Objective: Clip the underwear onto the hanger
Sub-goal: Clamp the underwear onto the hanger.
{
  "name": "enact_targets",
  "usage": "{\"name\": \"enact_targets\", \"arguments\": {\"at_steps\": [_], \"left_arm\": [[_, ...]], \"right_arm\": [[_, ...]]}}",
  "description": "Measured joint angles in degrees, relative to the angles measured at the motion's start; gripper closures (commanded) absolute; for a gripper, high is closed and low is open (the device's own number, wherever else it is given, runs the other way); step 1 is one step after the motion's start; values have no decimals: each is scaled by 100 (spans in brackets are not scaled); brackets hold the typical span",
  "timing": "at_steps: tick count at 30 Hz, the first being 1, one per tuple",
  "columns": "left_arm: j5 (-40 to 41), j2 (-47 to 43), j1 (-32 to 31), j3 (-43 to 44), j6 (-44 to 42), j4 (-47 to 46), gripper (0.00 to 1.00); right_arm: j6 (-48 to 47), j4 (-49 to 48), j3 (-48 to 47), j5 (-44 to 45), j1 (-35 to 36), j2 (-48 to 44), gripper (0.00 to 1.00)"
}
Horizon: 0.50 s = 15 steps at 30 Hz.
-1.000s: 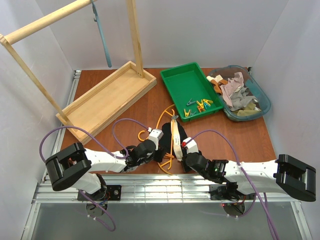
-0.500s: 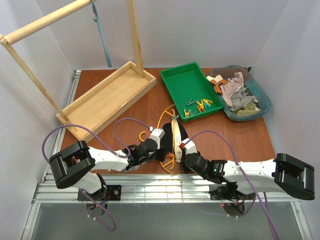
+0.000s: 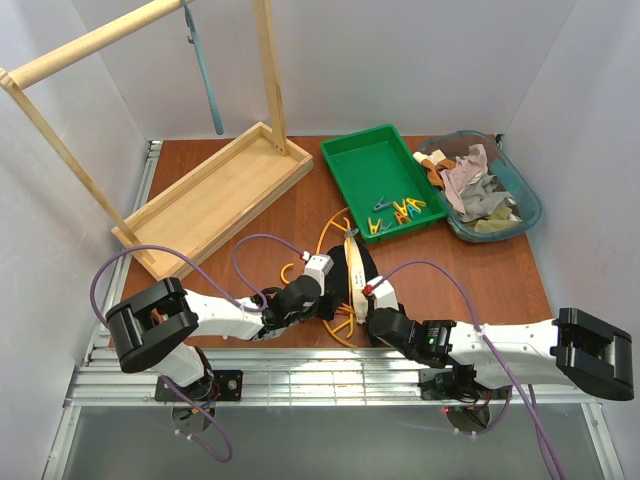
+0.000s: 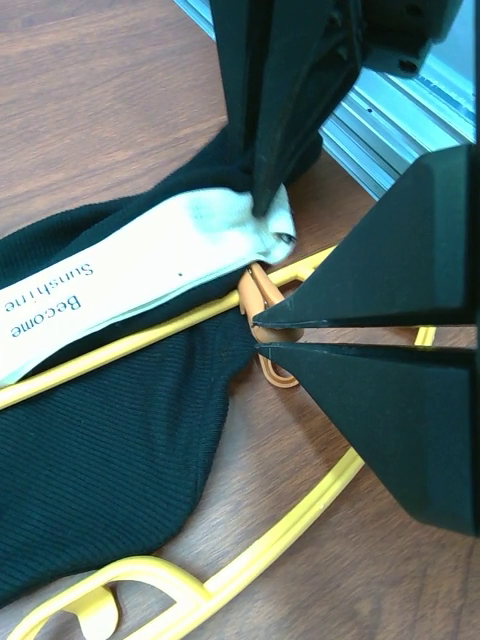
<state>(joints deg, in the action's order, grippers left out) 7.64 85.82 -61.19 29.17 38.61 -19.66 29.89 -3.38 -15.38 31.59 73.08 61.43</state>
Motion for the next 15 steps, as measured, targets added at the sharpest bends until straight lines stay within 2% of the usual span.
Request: {"name": "enact_targets", "arguments": {"at_steps": [7,15], "left_arm": [[129,0,-83,-17,74,-7,100],[310,118,-195,-20,219,-153,100]], "right_arm": [[146,568,-170,385,17,-256,99],[240,678,-396,503,-31,365,99]]}}
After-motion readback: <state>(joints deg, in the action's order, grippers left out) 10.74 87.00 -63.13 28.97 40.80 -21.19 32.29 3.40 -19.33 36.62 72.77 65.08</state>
